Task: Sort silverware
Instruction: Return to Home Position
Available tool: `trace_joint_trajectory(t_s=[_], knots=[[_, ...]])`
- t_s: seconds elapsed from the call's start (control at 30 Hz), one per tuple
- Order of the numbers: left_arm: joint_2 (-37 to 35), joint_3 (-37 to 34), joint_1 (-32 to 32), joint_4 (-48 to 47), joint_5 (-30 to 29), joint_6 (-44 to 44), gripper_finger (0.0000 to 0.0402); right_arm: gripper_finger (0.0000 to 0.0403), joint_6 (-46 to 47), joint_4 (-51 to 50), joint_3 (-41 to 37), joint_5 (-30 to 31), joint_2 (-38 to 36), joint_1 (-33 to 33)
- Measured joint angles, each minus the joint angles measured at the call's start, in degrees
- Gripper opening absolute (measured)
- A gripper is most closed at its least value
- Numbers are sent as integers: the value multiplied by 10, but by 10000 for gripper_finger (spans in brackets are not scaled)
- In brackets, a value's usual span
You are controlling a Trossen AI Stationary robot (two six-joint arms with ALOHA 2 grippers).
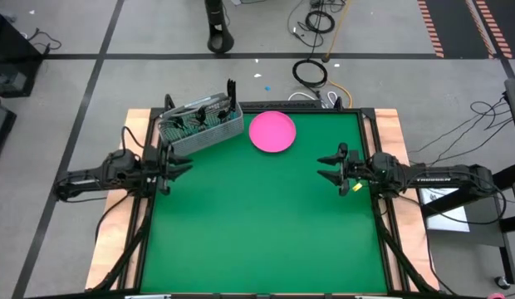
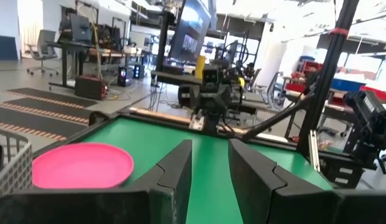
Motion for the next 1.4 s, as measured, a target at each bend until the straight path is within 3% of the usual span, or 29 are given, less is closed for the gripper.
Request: trace_joint_trajectory(t_s=[0.4,0.7,1.2,1.4], knots=[[0,-30,0,23,18,-14,107,210,-14,-79,0,-1,-5,3],[0,-30,0,-23,10,-14,107,210,-18,-135,0,43,-36,3],[0,-35,0,-37,0,12,107,210,-42,-222,1,45,-72,3],[1,-89,0,51,-13,9,107,210,-47,-249,1,44,-72,3]])
